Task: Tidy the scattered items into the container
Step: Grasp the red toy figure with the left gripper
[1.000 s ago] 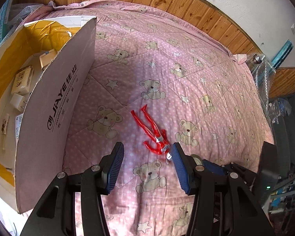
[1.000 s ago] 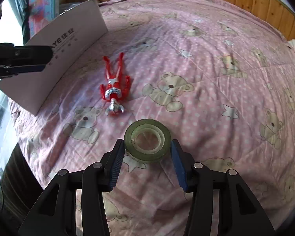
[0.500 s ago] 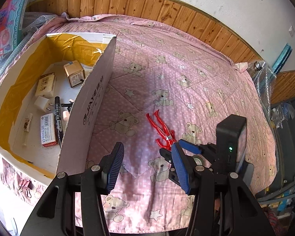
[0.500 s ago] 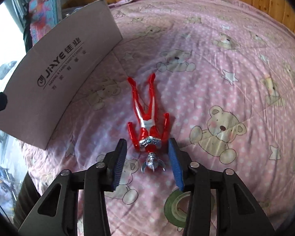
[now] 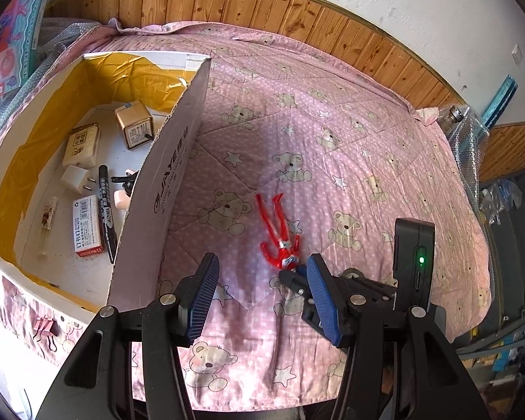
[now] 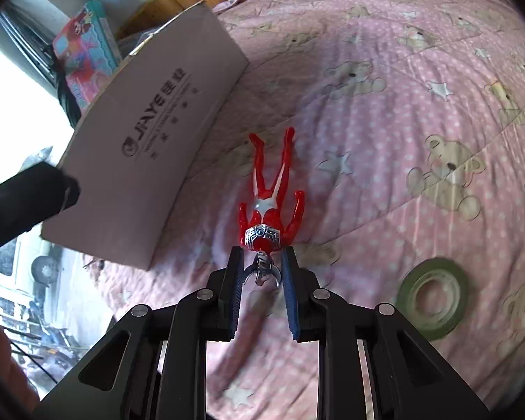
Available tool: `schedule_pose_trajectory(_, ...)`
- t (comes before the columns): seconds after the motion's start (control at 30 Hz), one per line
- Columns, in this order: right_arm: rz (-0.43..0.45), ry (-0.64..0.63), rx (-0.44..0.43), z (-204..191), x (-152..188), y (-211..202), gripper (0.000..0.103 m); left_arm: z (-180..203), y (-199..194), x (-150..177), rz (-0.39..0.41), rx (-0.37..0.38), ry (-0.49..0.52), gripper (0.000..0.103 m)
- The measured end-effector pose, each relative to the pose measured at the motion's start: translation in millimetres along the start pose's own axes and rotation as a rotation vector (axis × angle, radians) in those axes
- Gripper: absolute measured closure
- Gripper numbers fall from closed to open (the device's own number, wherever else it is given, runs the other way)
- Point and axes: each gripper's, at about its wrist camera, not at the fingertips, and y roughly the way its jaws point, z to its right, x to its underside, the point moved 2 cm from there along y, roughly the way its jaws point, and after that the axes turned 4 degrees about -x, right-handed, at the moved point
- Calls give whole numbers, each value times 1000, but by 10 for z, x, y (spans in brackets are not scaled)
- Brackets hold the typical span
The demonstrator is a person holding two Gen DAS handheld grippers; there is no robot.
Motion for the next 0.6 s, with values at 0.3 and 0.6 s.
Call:
schedule_pose_trajectory(0.3, 61, -40, -9, -51, 362, -397, 64, -47, 47, 13, -3, 2, 1, 46)
schedule_pose_trajectory(0.6, 147, -10, 228, 484, 644, -850, 56, -64, 379, 164, -66, -27, 11, 41)
